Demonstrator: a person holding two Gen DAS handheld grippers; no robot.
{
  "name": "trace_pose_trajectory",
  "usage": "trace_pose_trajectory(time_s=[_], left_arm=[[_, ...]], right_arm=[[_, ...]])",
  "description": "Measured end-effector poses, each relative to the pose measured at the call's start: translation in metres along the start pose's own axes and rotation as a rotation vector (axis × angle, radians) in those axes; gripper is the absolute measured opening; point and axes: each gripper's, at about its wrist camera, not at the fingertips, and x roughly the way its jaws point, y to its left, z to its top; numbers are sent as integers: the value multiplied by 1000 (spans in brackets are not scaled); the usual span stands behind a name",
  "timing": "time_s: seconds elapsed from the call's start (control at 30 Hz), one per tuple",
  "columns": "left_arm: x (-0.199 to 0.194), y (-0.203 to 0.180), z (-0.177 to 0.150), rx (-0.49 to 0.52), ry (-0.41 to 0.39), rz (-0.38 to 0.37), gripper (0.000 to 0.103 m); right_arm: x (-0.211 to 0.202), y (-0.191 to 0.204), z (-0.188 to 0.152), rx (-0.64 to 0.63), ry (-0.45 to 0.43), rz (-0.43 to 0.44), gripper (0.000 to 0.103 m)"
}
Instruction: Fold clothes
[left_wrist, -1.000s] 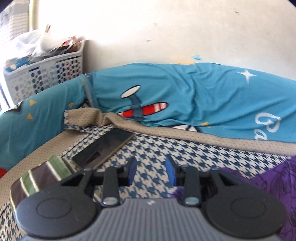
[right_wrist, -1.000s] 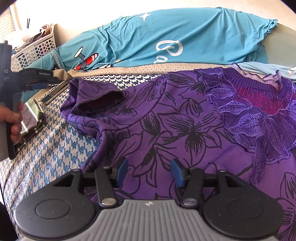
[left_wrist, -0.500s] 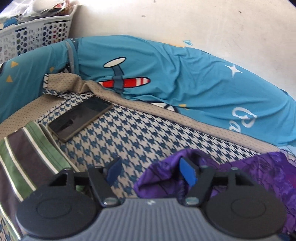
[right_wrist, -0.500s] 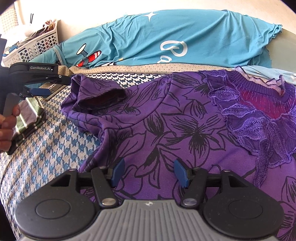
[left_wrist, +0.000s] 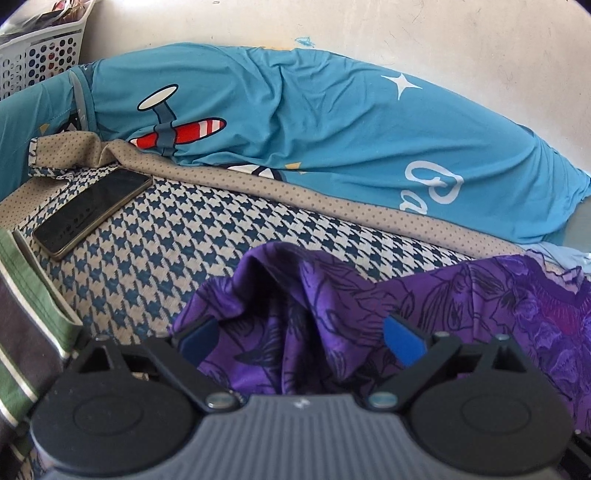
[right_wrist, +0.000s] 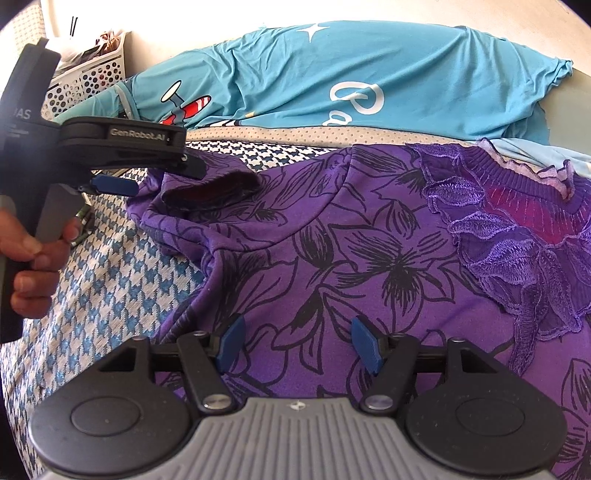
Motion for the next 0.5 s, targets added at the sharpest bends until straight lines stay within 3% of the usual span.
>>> trace_pose_trajectory(time_s=[0.03,0.2,0.27,0.37,0.5], left_arm=[[2,0,0,-1,0,1,85],[8,8,4,-47,18,-35,32],[5,11,6,-53,2,-40,18],[-10,20,16,-67,-67,-15,16],[-38,38,30,-58,-200,100,16]], right_arm=[[0,0,0,-2,0,0,63],[0,0,0,-7,0,0,63],[0,1,0,-11,1,-2,63],[0,2,0,-15,2,-6,64],[-2,3,2,-9,-8,-5,63]])
